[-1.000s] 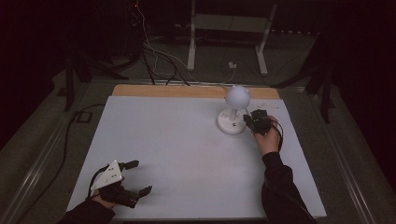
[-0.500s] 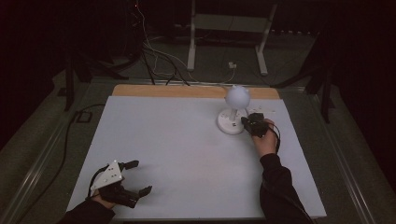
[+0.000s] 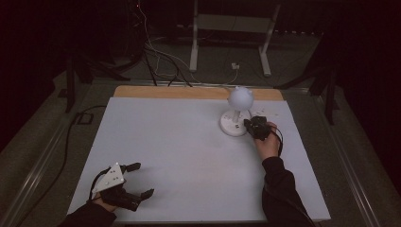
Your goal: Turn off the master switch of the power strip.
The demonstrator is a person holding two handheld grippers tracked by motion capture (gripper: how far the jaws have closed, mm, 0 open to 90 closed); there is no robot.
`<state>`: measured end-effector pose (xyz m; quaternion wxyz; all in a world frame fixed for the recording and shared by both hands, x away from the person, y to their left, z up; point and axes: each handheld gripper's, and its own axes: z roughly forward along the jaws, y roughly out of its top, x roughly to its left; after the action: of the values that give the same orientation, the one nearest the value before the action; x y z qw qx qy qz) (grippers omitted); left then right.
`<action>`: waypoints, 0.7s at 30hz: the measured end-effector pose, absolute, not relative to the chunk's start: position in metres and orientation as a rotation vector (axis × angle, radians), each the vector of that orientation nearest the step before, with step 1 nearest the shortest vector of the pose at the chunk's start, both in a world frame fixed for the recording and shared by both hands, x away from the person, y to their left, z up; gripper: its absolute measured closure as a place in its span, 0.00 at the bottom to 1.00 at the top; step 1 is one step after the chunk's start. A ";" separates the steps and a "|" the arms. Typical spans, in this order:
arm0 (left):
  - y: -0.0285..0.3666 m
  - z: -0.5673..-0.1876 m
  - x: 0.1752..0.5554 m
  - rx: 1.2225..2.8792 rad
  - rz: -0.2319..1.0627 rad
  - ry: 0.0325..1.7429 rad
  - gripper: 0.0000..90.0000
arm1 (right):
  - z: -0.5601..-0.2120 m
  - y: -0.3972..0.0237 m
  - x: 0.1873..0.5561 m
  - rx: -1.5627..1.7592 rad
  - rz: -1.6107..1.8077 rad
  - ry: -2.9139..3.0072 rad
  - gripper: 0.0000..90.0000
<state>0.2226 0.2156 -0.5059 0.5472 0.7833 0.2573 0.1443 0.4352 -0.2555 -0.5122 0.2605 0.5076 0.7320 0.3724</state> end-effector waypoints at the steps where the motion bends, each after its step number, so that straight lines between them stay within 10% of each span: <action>1: 0.216 -0.506 0.223 1.857 0.343 0.610 0.00 | -0.512 -0.256 0.435 1.368 1.007 1.983 1.00; 21: 0.215 -0.506 0.222 1.859 0.339 0.610 0.00 | -0.512 -0.252 0.436 1.358 0.976 1.987 1.00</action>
<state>0.2222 0.2151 -0.5061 0.5465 0.7840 0.2575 0.1430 0.4357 -0.2521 -0.5123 0.2688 0.5037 0.7368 0.3621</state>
